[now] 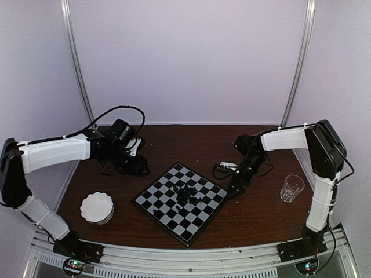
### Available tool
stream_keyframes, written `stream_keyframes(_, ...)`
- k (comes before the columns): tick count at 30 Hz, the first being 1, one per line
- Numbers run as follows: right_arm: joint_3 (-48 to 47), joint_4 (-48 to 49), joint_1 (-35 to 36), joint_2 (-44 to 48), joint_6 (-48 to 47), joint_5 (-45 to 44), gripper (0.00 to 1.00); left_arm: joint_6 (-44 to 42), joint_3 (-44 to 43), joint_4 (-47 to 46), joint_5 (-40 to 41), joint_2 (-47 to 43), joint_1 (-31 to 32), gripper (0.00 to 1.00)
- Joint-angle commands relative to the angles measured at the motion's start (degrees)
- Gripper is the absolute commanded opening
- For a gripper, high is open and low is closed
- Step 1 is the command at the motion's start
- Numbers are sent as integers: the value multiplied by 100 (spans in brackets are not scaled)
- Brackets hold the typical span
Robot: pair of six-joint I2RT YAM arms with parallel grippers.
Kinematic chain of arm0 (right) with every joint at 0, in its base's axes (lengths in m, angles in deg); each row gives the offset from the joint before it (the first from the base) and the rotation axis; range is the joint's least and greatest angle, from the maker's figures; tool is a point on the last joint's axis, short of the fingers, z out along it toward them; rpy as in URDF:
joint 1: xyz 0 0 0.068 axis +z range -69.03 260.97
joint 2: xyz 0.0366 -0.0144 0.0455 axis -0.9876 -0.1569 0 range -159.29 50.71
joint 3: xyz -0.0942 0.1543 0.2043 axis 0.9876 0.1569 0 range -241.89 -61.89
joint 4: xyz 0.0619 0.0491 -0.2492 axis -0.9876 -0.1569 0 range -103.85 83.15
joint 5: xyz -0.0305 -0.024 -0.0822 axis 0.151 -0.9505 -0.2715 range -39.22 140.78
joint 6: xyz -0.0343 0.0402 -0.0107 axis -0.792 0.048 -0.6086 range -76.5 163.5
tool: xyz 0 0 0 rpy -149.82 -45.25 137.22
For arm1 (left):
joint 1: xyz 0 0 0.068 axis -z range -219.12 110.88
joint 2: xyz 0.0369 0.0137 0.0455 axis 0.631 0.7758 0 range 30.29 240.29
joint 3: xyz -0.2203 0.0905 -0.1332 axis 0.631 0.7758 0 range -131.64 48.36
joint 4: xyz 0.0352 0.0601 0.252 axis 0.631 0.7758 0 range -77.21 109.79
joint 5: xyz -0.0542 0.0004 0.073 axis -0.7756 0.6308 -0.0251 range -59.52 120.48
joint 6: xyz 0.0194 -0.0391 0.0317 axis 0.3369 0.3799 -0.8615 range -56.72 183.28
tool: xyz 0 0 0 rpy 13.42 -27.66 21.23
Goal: Set up the chess pieces on the board
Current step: Adjust the chessboard at the center of the board.
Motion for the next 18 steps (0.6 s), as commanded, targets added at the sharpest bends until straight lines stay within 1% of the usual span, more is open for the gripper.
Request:
stream_keyframes(1,24,103,-24,68,27,123,74,732,625,972,1213,-596,790,39)
stream_keyframes(3,37,96,-36,74,10,160,74,1014,847,1259,1365,-684,1004,21)
stream_keyframes(4,48,98,-41,83,0,172,74,1145,963,1303,1392,-740,1081,15)
stream_keyframes(6,74,111,-59,115,-9,179,74,1325,1189,1310,1398,-857,1176,4)
stream_keyframes(7,90,113,-62,126,-10,183,74,1370,1256,1316,1385,-881,1215,1)
stream_keyframes(12,103,127,-80,163,-28,168,74,1463,1394,1247,1397,-749,1293,0)
stream_keyframes(18,136,135,-81,156,-86,125,73,1391,1434,642,1222,-244,1294,0)
